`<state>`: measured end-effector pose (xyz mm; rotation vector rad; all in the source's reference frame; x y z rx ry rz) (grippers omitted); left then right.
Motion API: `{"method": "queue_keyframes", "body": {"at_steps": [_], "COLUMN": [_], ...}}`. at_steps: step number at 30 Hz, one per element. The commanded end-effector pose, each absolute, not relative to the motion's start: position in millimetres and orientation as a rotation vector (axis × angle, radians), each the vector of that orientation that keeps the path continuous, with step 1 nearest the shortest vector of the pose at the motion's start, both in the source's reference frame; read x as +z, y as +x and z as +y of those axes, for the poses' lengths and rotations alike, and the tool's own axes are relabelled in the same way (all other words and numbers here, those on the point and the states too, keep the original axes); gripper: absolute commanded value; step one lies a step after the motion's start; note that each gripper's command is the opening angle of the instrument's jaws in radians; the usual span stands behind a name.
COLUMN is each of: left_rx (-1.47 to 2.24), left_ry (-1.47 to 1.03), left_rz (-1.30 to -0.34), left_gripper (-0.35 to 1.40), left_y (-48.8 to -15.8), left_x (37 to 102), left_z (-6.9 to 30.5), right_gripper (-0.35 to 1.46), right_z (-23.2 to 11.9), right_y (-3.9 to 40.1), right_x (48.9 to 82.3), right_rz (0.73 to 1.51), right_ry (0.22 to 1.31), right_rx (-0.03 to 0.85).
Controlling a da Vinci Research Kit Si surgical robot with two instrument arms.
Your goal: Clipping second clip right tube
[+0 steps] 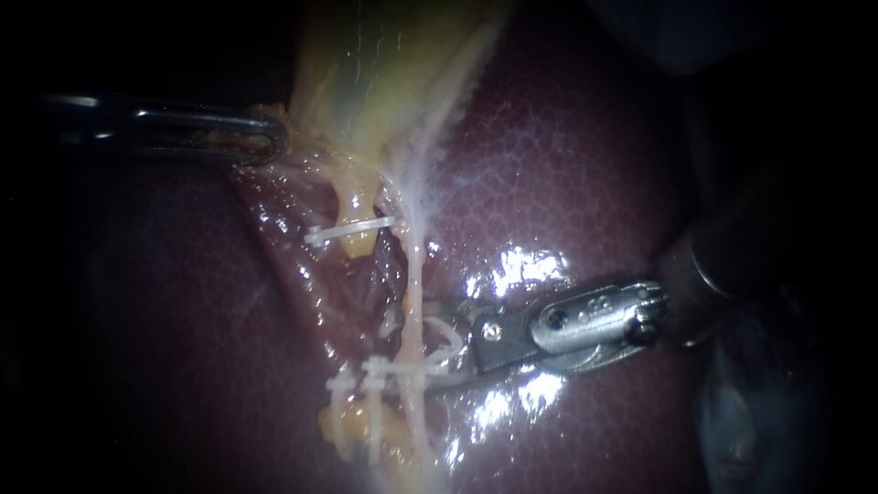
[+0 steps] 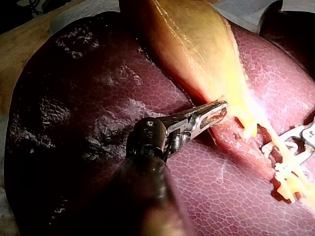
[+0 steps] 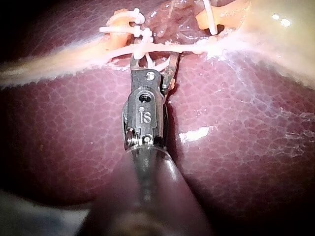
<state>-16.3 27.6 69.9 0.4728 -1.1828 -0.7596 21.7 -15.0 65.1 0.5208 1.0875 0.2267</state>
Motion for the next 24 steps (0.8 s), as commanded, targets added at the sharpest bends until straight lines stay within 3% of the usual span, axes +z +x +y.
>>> {"method": "queue_keyframes", "body": {"at_steps": [1, 13, 24], "left_rx": [-0.759, -0.759, -0.758], "left_ry": [0.473, 0.474, 0.474], "left_rz": [-1.183, -1.183, -1.183], "left_gripper": [-0.35, -0.35, -0.35], "left_y": [-16.3, -16.1, -16.2], "left_x": [69.9, 69.9, 70.0], "left_z": [27.6, 27.5, 27.6], "right_gripper": [0.49, 0.46, 0.44], "right_z": [-15.0, -14.1, -12.2], "right_y": [21.6, 18.0, 15.5], "right_x": [65.2, 64.0, 63.4], "right_rz": [1.086, 1.075, 1.046], "right_ry": [0.524, 0.578, 0.749], "right_rx": [0.232, 0.280, 0.440]}}
